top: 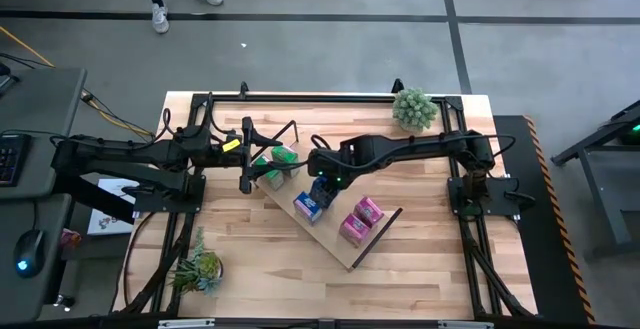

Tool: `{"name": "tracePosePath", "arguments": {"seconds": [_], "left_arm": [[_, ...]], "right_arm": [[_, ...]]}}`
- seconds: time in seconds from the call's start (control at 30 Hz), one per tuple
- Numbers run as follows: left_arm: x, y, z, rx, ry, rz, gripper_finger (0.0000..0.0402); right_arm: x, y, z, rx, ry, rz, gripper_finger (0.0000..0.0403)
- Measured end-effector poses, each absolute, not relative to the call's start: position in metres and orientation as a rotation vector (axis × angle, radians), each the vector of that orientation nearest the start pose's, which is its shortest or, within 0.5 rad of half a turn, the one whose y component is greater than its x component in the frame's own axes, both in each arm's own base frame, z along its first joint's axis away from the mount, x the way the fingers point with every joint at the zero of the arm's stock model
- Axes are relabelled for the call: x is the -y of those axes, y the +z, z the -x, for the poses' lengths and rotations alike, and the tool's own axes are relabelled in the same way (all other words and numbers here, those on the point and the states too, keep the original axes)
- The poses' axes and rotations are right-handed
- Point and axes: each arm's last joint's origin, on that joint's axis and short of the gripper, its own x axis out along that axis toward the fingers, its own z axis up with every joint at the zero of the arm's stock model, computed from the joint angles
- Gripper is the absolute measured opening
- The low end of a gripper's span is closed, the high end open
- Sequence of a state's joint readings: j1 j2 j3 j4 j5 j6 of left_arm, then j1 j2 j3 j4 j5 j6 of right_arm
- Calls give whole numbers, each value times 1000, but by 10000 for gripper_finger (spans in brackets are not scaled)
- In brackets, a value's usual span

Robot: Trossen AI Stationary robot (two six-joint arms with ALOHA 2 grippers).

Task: Stack cereal on shelf
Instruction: Put the blue cereal box on the shelf

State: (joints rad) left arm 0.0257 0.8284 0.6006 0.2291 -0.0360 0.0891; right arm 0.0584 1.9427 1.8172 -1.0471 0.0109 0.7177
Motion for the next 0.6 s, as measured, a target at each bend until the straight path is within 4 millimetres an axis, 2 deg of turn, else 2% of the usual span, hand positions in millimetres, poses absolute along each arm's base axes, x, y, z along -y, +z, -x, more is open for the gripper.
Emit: {"name": "tracePosePath", "arguments": {"seconds": [0.27, 0.6], "left_arm": [[-6, 301, -190, -1, 62, -89, 243], [-6, 301, -190, -1, 62, -89, 243]], "right_arm": [[-27, 275, -412, -1165, -336, -594, 186], [-27, 274, -413, -1169, -314, -574, 186]]}}
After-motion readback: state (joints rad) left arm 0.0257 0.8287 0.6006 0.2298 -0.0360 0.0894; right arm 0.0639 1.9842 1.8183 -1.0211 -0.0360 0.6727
